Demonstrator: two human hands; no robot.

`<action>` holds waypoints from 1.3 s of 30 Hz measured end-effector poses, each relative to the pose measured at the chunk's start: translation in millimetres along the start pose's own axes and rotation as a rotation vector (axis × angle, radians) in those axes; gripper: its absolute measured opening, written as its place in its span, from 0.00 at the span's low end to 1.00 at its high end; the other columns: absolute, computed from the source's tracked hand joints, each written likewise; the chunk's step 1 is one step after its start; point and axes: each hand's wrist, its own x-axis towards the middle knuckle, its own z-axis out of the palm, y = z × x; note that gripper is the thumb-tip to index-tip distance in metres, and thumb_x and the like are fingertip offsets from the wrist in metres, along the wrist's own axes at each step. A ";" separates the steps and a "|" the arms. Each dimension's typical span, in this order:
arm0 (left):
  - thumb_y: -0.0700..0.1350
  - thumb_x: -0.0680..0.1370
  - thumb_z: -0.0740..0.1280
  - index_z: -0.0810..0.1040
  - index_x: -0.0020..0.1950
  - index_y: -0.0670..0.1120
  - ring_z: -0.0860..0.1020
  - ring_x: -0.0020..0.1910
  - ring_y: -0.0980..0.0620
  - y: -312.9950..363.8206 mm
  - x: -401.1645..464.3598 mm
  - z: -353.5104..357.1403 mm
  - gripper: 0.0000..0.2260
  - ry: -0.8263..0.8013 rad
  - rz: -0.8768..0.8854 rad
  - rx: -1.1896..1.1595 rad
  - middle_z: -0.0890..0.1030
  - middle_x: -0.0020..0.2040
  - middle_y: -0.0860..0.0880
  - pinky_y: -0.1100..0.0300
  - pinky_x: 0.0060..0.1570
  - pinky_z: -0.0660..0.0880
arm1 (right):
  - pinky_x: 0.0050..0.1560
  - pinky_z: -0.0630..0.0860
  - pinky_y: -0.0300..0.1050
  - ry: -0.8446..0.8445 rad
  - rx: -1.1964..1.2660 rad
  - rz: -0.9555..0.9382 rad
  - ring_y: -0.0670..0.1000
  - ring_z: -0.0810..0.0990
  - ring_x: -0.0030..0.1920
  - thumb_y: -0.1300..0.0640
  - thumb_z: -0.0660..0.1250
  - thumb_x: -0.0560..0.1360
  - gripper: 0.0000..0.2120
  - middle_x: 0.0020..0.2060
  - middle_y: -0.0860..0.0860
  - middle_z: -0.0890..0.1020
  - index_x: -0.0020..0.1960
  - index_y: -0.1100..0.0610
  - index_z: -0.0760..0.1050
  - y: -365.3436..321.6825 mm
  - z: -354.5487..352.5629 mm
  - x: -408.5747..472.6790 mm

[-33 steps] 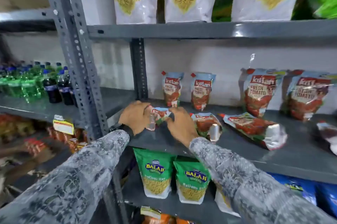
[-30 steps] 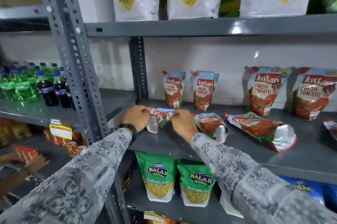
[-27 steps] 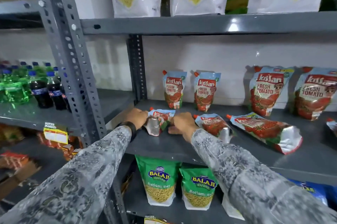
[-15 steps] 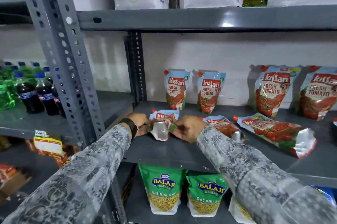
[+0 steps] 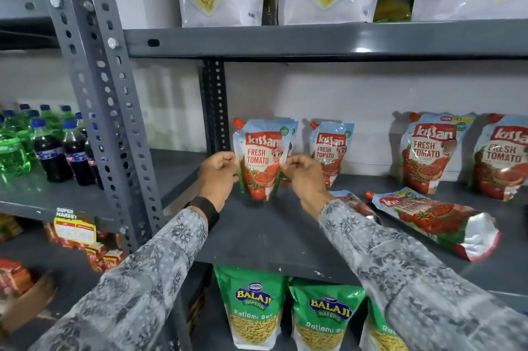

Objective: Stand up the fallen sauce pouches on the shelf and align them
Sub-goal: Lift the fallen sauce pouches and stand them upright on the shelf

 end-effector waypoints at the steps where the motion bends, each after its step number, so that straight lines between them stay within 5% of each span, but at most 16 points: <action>1: 0.39 0.81 0.68 0.80 0.45 0.52 0.84 0.45 0.51 -6.7 -1.0 -2.2 0.09 0.019 0.004 0.015 0.85 0.46 0.49 0.58 0.43 0.83 | 0.53 0.84 0.58 -0.007 0.007 0.019 0.55 0.82 0.45 0.69 0.68 0.80 0.12 0.39 0.53 0.83 0.40 0.57 0.77 6.7 2.4 -0.7; 4: 0.40 0.81 0.69 0.81 0.49 0.50 0.84 0.50 0.46 -24.1 -4.2 -8.4 0.05 0.059 -0.013 0.059 0.85 0.49 0.45 0.50 0.51 0.83 | 0.49 0.84 0.54 -0.031 0.014 0.068 0.54 0.80 0.44 0.68 0.68 0.81 0.13 0.38 0.53 0.81 0.39 0.57 0.75 26.9 9.8 -3.2; 11: 0.39 0.82 0.67 0.80 0.51 0.49 0.84 0.51 0.46 -41.3 -11.5 -13.0 0.05 0.053 -0.063 0.052 0.85 0.54 0.42 0.58 0.45 0.81 | 0.54 0.83 0.56 -0.025 0.014 0.094 0.53 0.80 0.43 0.67 0.69 0.80 0.13 0.36 0.51 0.81 0.39 0.56 0.75 39.8 13.0 -2.0; 16: 0.41 0.81 0.69 0.82 0.59 0.47 0.84 0.54 0.47 -38.3 -22.1 -15.8 0.08 0.073 -0.053 0.057 0.86 0.54 0.45 0.52 0.52 0.82 | 0.59 0.84 0.59 -0.041 0.045 0.108 0.55 0.84 0.51 0.65 0.70 0.80 0.05 0.48 0.54 0.86 0.48 0.57 0.78 31.7 6.0 -10.3; 20: 0.39 0.80 0.68 0.81 0.65 0.47 0.82 0.47 0.58 -23.7 -53.6 -12.3 0.14 0.324 0.162 0.144 0.85 0.49 0.53 0.57 0.59 0.80 | 0.56 0.85 0.59 -0.132 -0.061 0.080 0.57 0.86 0.56 0.66 0.71 0.77 0.13 0.56 0.55 0.86 0.61 0.57 0.78 3.6 -21.8 -10.7; 22: 0.40 0.79 0.67 0.81 0.62 0.49 0.83 0.48 0.58 -13.4 -79.6 1.5 0.13 0.390 0.335 0.180 0.85 0.50 0.52 0.63 0.53 0.79 | 0.49 0.88 0.54 -0.173 -0.145 0.008 0.54 0.86 0.53 0.67 0.70 0.76 0.12 0.55 0.54 0.85 0.56 0.54 0.79 -13.8 -49.5 -5.5; 25: 0.45 0.77 0.67 0.82 0.56 0.54 0.83 0.45 0.62 -5.5 -110.3 38.9 0.10 0.241 0.458 0.343 0.85 0.46 0.57 0.70 0.46 0.77 | 0.37 0.85 0.48 -0.155 -0.237 -0.058 0.52 0.85 0.41 0.64 0.71 0.75 0.08 0.46 0.52 0.86 0.47 0.51 0.81 -32.4 -101.9 3.9; 29: 0.54 0.77 0.68 0.80 0.64 0.54 0.84 0.48 0.57 -9.4 -115.0 94.0 0.16 -0.169 0.170 0.613 0.86 0.46 0.56 0.59 0.53 0.79 | 0.41 0.84 0.52 -0.017 -0.512 -0.072 0.55 0.85 0.37 0.57 0.71 0.70 0.04 0.33 0.47 0.86 0.38 0.51 0.83 -26.7 -160.0 7.3; 31: 0.52 0.79 0.69 0.76 0.71 0.47 0.85 0.49 0.47 -13.3 -108.7 119.1 0.22 -0.262 -0.131 0.563 0.86 0.53 0.46 0.52 0.52 0.82 | 0.51 0.85 0.57 -0.064 -0.740 0.008 0.59 0.86 0.47 0.56 0.69 0.72 0.05 0.43 0.53 0.88 0.43 0.55 0.84 -16.3 -180.2 3.6; 33: 0.45 0.80 0.69 0.77 0.67 0.40 0.84 0.41 0.46 -16.1 -103.0 136.9 0.18 -0.259 -0.407 0.382 0.85 0.55 0.39 0.51 0.43 0.84 | 0.54 0.84 0.59 -0.119 -0.883 0.094 0.63 0.86 0.50 0.57 0.67 0.75 0.10 0.49 0.60 0.87 0.49 0.60 0.83 -5.9 -191.9 2.9; 36: 0.39 0.82 0.66 0.76 0.66 0.34 0.83 0.36 0.46 -14.2 -97.7 150.4 0.15 -0.253 -0.615 0.237 0.83 0.44 0.40 0.51 0.38 0.84 | 0.40 0.87 0.61 -0.170 -0.710 0.261 0.65 0.87 0.41 0.61 0.65 0.80 0.09 0.46 0.65 0.85 0.51 0.67 0.80 4.4 -197.8 4.5; 39: 0.37 0.83 0.64 0.78 0.59 0.35 0.81 0.37 0.46 -6.6 -98.9 156.4 0.08 -0.264 -0.708 0.134 0.82 0.40 0.40 0.51 0.47 0.79 | 0.35 0.86 0.54 -0.177 -0.458 0.413 0.61 0.85 0.44 0.65 0.66 0.81 0.07 0.54 0.63 0.84 0.57 0.65 0.78 9.1 -199.6 8.7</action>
